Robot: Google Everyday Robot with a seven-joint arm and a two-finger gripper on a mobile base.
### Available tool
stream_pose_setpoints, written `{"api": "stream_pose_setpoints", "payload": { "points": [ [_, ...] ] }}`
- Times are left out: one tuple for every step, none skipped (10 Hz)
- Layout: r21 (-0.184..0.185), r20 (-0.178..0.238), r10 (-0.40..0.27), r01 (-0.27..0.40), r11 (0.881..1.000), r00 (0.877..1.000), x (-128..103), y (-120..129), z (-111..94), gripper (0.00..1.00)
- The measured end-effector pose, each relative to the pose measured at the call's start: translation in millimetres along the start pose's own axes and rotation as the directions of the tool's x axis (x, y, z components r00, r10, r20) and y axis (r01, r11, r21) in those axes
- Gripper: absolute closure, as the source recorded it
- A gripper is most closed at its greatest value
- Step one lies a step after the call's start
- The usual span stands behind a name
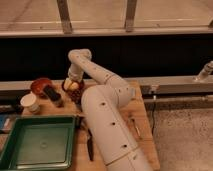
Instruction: Place apple in table surface
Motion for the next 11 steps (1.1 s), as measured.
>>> {"api": "stream_pose_setpoints", "payload": {
  "points": [
    [0.001,-0.006,0.007,-0.007,1.0,1.0,4,-2,1,0.32],
    [0.002,-0.011,0.013,-0.013,1.0,1.0,7,-3,1,0.33],
    [0.002,-0.016,0.019,-0.019,1.0,1.0,9,-4,2,0.4],
    [0.002,-0.02,0.021,-0.021,1.0,1.0,11,-4,4,0.48],
    [0.001,-0.023,0.023,-0.023,1.0,0.999,11,-3,5,0.6],
    [0.0,-0.023,0.025,-0.025,1.0,0.999,12,-3,6,0.7],
    [-0.002,-0.02,0.026,-0.026,1.0,0.999,13,-3,5,0.77],
    [-0.005,-0.015,0.027,-0.027,1.0,1.0,13,-3,5,0.82],
    [-0.01,-0.004,0.023,-0.023,1.0,1.0,12,0,2,0.82],
    [-0.013,0.005,0.016,-0.016,1.0,1.0,10,3,0,0.82],
    [-0.02,0.028,0.002,-0.002,1.0,1.0,5,8,-9,0.82]
  ]
}}
